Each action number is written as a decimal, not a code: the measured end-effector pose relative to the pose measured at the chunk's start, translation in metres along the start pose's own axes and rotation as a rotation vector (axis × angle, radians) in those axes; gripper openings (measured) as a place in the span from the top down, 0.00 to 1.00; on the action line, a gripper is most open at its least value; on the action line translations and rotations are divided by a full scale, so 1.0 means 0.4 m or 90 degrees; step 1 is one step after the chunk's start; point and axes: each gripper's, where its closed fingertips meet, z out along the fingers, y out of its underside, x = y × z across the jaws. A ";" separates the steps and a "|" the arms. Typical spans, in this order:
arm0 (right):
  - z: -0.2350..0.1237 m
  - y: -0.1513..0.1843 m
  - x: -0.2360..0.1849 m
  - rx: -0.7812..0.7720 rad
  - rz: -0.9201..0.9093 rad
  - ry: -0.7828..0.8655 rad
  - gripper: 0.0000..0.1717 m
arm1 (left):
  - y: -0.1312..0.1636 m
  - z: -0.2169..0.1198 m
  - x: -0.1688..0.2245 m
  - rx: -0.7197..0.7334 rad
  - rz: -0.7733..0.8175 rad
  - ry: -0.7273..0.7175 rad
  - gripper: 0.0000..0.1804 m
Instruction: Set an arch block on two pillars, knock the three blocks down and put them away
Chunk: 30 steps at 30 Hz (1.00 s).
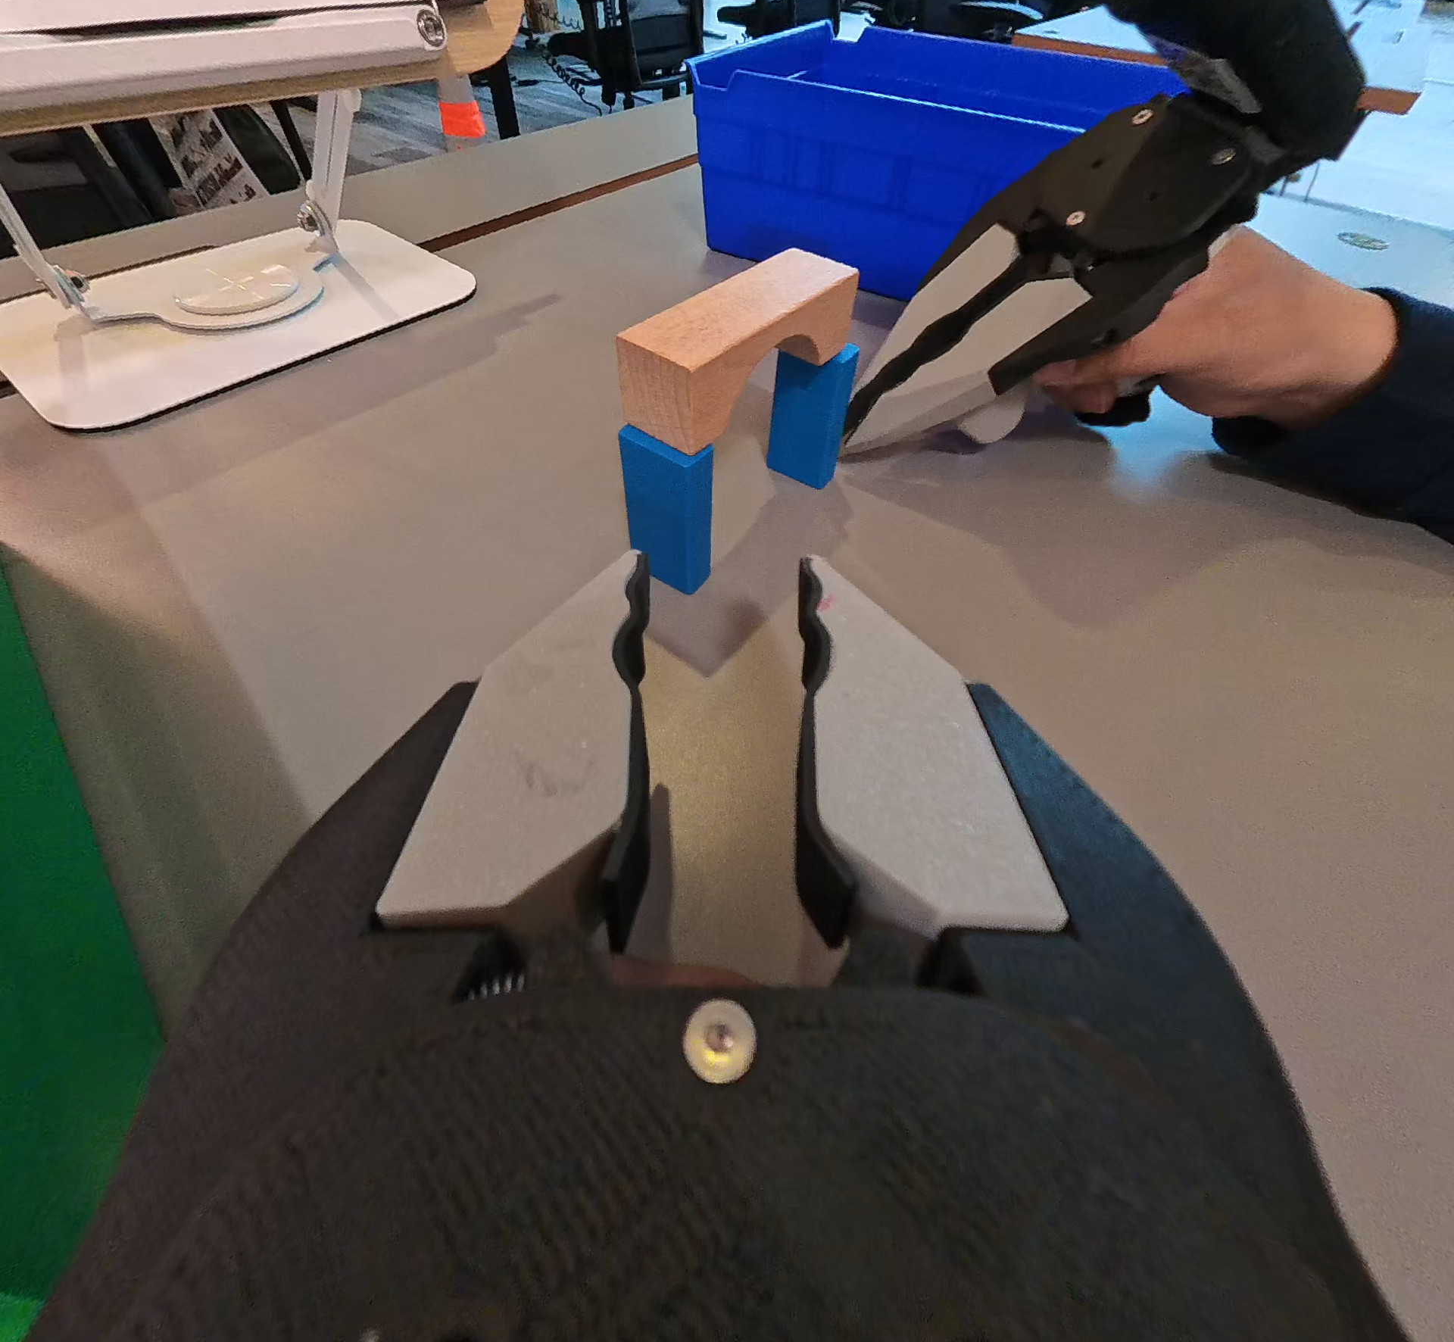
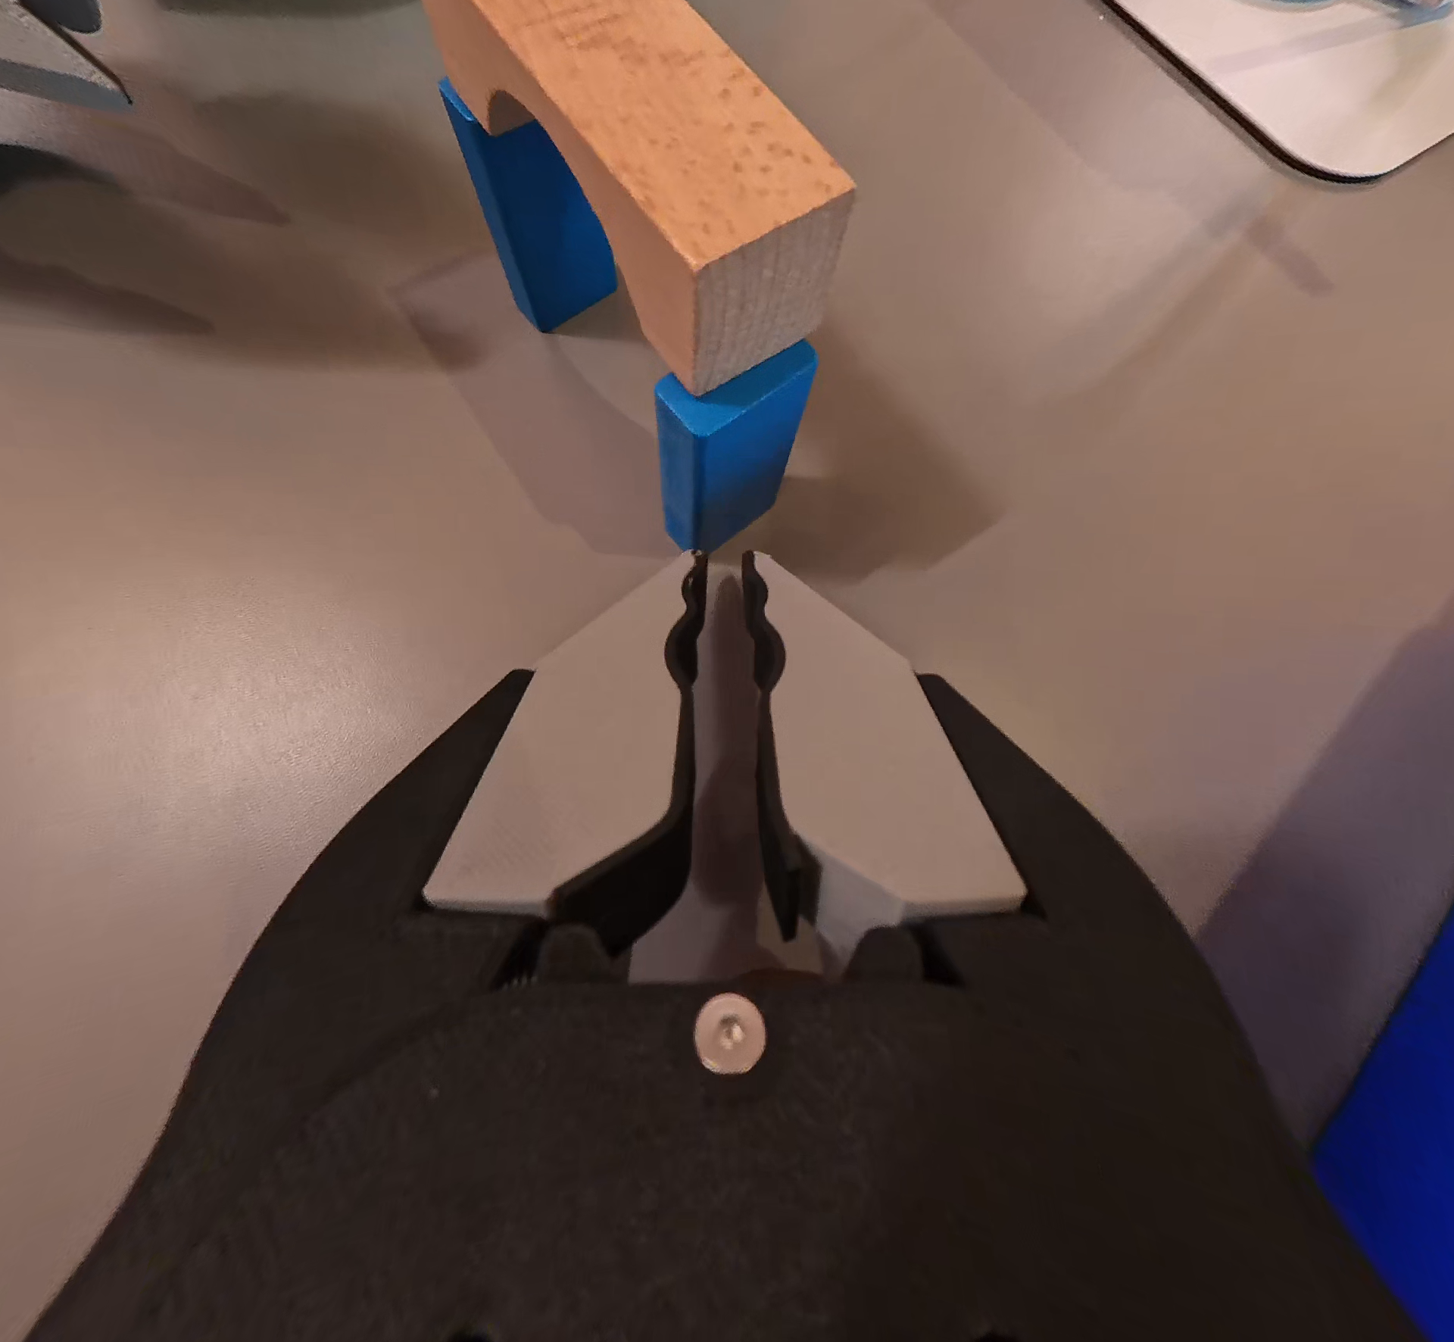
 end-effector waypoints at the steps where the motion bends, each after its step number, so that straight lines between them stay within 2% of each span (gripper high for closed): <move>1: 0.003 0.001 -0.001 -0.003 -0.001 0.000 0.97 | 0.000 0.000 0.000 0.000 0.001 0.000 0.80; 17: 0.027 0.008 -0.005 -0.023 0.001 -0.006 0.95 | 0.001 0.001 0.004 -0.002 0.017 -0.006 0.80; 20: 0.019 0.013 -0.006 -0.026 -0.001 -0.017 0.97 | 0.002 0.001 0.006 -0.002 0.017 -0.004 0.80; 26: 0.007 0.001 0.024 0.000 0.043 0.000 0.96 | 0.003 0.001 0.007 -0.004 0.017 -0.004 0.80; 30: 0.022 -0.004 0.035 -0.003 0.031 0.027 0.96 | 0.003 0.002 0.006 -0.005 0.017 -0.003 0.80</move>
